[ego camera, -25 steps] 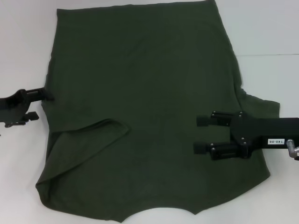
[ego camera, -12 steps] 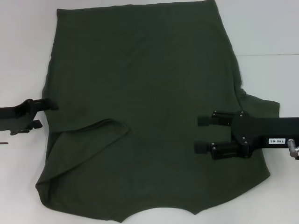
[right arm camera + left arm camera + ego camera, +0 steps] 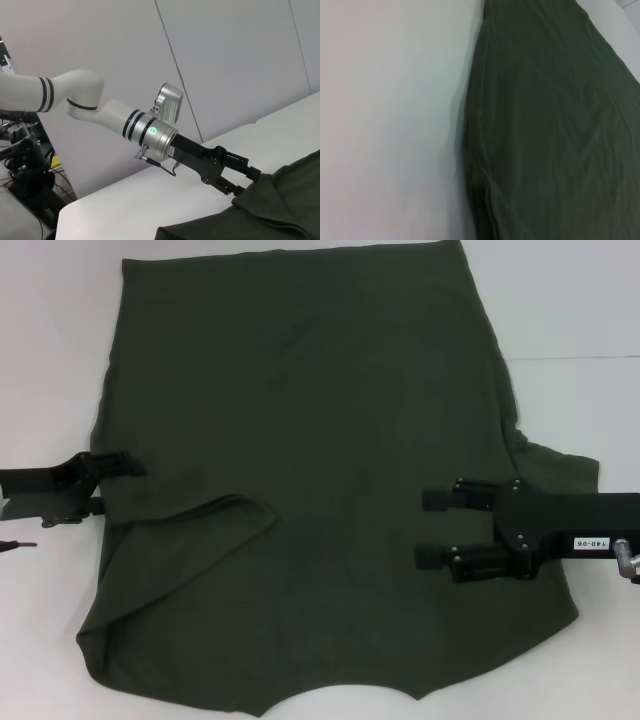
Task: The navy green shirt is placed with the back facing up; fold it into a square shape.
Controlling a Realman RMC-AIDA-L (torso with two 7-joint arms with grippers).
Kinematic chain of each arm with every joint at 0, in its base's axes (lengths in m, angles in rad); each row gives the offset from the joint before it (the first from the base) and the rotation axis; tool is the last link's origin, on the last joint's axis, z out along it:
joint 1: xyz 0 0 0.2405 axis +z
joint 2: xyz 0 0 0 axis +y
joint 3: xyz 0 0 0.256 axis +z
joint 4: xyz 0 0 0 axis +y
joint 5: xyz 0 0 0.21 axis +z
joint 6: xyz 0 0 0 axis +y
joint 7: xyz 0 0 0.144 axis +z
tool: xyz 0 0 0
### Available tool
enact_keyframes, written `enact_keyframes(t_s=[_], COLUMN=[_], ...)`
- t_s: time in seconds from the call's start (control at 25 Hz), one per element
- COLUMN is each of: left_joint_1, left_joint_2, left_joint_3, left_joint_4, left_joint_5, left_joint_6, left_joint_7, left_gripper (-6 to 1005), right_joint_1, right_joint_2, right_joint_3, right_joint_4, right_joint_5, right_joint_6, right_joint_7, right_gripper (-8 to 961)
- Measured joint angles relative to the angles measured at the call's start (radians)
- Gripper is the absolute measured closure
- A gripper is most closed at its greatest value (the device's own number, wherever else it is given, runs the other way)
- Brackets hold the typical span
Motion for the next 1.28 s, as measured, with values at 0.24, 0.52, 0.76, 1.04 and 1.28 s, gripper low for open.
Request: enact_keyframes(t_s=[0.24, 0.52, 0.76, 1.04, 1.28], left_joint_1=[-0.003, -0.025, -0.046, -0.048, -0.043], left_joint_2=[0.000, 0.001, 0.001, -0.001, -0.001], left_joint_3=[0.022, 0.023, 0.024, 0.046, 0.048], left_joint_4=[-0.003, -0.023, -0.062, -0.068, -0.064], left_joint_5=[-0.012, -0.020, -0.012, -0.004, 0.008], left_joint_6=[0.004, 0.010, -0.033, -0.058, -0.045], left_joint_7=[-0.007, -0.009, -0.005, -0.012, -0.039], left_gripper=[134, 135, 135, 136, 137], right_joint_1=[0.000, -0.001, -0.002, -0.002, -0.002], right_joint_2=[0.000, 0.000, 0.000, 0.000, -0.001], right_joint_3=[0.000, 0.000, 0.000, 0.000, 0.002], right_joint_4=[0.001, 0.001, 0.001, 0.001, 0.001], right_joint_5=[0.000, 0.000, 0.000, 0.000, 0.000], right_joint_6=[0.004, 0.006, 0.006, 0.006, 0.006], right_joint_7=[0.000, 0.000, 0.000, 0.000, 0.000], right_gripper=[7, 7, 7, 7, 7])
